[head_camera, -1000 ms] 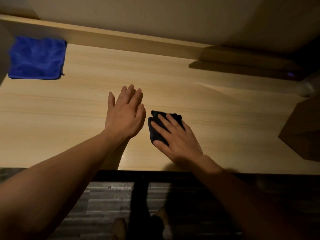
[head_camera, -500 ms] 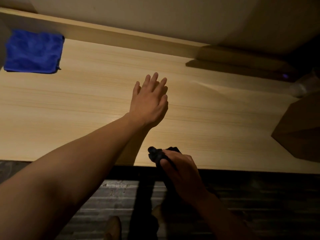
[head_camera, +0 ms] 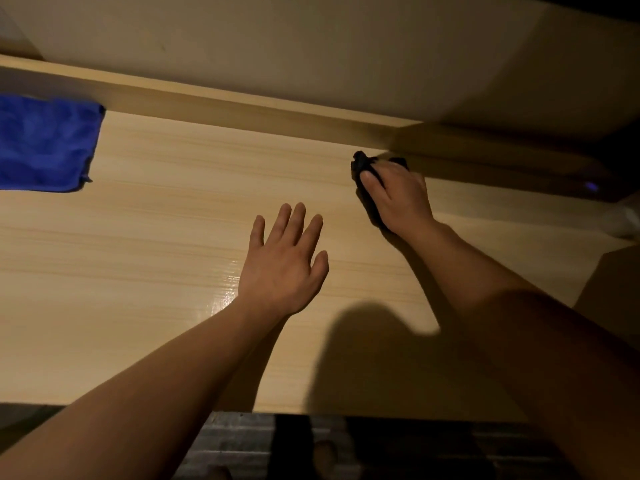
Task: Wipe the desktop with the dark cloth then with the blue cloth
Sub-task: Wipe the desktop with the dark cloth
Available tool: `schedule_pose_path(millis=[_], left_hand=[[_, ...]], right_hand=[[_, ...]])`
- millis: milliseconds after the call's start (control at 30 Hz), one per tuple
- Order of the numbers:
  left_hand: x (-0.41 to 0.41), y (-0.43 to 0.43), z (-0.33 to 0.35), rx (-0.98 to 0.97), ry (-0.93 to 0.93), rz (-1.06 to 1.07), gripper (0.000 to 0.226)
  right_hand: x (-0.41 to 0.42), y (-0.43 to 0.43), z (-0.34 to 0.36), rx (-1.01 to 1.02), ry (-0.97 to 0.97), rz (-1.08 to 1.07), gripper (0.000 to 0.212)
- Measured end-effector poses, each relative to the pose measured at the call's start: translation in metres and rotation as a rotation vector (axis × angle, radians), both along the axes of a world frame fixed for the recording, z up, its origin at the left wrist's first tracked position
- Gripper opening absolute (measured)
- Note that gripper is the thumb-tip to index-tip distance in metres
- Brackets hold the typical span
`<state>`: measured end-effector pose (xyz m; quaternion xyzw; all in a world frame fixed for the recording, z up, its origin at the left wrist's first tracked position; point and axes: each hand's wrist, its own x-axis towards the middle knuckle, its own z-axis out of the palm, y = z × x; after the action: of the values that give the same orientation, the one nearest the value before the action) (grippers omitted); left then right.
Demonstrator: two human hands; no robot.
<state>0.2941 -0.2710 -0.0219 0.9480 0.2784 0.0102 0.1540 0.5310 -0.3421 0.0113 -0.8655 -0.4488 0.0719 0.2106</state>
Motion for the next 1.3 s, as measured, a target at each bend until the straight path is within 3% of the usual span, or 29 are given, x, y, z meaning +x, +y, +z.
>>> schedule_pose_path(millis=[167,333,700,1300], left_hand=[[0.004,0.001,-0.003,0.023,-0.003,0.01,0.065],[0.006,0.006,-0.002,0.031,0.006,0.012,0.065],[0.01,0.008,0.0,0.007,0.022,0.026,0.066],[0.005,0.009,0.003,-0.011,0.014,-0.023,0.07]], right_hand=[[0.029,0.034,-0.014,-0.279,-0.059,0.111,0.053],[0.032,0.033,-0.015,-0.36,-0.078,0.152,0.06],[-0.001,-0.008,-0.023,-0.33,-0.152,0.183,0.063],[-0.154,-0.156,-0.025,-0.376,-0.053,0.214,0.066]])
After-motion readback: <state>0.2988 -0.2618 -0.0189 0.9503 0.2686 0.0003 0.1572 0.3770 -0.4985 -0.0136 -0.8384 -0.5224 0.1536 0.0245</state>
